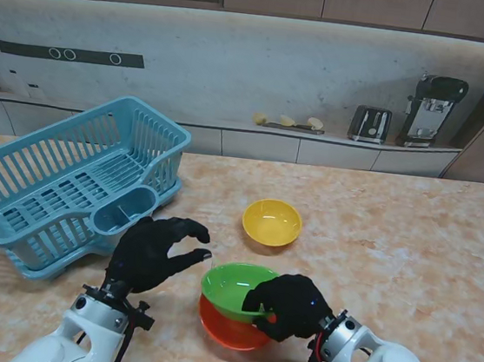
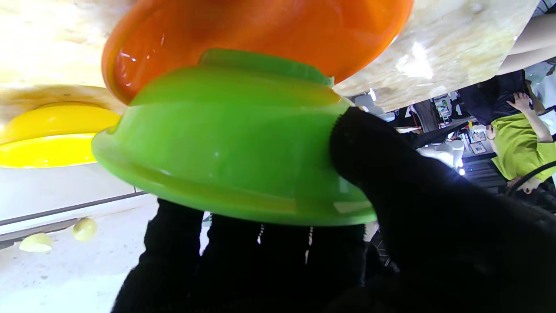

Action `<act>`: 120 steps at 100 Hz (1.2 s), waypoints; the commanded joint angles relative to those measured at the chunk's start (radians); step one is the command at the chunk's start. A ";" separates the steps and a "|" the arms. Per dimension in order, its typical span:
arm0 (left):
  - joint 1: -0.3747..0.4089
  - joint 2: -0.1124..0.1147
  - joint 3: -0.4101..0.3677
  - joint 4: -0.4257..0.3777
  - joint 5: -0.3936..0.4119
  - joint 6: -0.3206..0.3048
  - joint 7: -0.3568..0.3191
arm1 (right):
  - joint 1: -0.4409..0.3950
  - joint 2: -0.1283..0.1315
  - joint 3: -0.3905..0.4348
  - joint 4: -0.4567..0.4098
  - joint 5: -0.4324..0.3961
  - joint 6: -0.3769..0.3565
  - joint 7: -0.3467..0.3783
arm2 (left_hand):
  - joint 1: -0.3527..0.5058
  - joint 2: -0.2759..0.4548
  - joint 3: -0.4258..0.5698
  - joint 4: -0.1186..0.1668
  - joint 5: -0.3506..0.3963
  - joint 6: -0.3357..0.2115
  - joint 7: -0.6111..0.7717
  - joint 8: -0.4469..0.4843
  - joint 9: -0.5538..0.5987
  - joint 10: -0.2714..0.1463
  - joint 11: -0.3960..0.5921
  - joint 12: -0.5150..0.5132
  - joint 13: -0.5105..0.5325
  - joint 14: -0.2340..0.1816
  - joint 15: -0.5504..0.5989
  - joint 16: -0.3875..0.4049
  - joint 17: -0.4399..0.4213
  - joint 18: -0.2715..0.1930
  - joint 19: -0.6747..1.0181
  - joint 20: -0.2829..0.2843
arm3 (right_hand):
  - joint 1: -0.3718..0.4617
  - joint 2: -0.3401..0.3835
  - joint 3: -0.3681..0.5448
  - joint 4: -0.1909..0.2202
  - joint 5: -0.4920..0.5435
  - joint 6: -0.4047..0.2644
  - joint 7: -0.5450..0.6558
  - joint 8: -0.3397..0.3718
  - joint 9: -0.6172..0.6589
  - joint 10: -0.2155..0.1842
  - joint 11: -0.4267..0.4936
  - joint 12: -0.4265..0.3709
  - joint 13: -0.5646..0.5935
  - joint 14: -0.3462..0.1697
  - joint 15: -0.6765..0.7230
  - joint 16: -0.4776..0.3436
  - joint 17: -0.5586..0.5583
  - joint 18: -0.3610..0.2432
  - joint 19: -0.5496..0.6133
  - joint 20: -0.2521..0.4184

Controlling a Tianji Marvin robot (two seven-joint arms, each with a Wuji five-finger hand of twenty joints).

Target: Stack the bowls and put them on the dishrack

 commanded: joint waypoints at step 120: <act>0.011 -0.003 0.000 -0.016 -0.001 0.008 -0.017 | -0.044 0.003 0.046 -0.084 -0.033 0.123 0.096 | -0.003 0.035 -0.016 -0.003 0.021 -0.018 -0.004 0.017 0.025 0.005 -0.015 0.013 0.014 0.013 -0.003 -0.003 -0.011 0.017 -0.001 0.004 | -0.306 0.295 -0.320 0.128 -0.178 -0.043 -0.227 -0.031 -0.204 0.014 -0.150 -0.266 -0.174 0.039 -0.310 -0.229 -0.190 0.096 -0.105 0.026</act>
